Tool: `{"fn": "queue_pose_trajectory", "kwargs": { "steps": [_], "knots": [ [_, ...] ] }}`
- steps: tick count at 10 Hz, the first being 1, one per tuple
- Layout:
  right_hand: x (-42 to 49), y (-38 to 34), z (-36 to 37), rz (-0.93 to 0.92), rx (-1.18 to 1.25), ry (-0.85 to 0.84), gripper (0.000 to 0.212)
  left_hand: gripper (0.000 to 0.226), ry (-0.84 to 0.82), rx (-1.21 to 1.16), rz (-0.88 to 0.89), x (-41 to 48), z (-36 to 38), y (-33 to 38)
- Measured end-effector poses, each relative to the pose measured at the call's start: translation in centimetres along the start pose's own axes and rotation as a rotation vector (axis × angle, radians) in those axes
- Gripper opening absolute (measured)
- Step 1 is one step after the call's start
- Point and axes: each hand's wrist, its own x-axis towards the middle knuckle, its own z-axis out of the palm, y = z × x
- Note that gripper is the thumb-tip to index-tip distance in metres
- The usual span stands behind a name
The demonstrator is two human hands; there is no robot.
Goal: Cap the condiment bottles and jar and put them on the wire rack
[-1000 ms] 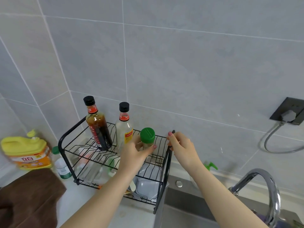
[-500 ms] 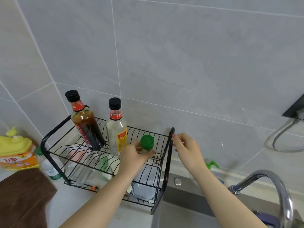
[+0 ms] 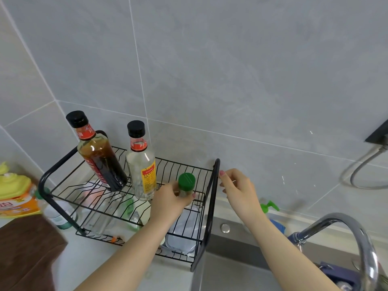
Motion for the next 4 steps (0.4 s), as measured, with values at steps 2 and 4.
{"fn": "queue_pose_trajectory", "kwargs": {
  "steps": [2,4],
  "knots": [
    [-0.4,0.0,-0.3,-0.027,0.012,-0.004,0.024,0.036,0.017,-0.001,0.007,-0.1,0.3,-0.3],
    [-1.0,-0.5,-0.6,-0.054,0.014,0.035,0.023,0.065,0.081,-0.108,0.059,-1.1,-0.2,1.0]
  ]
}}
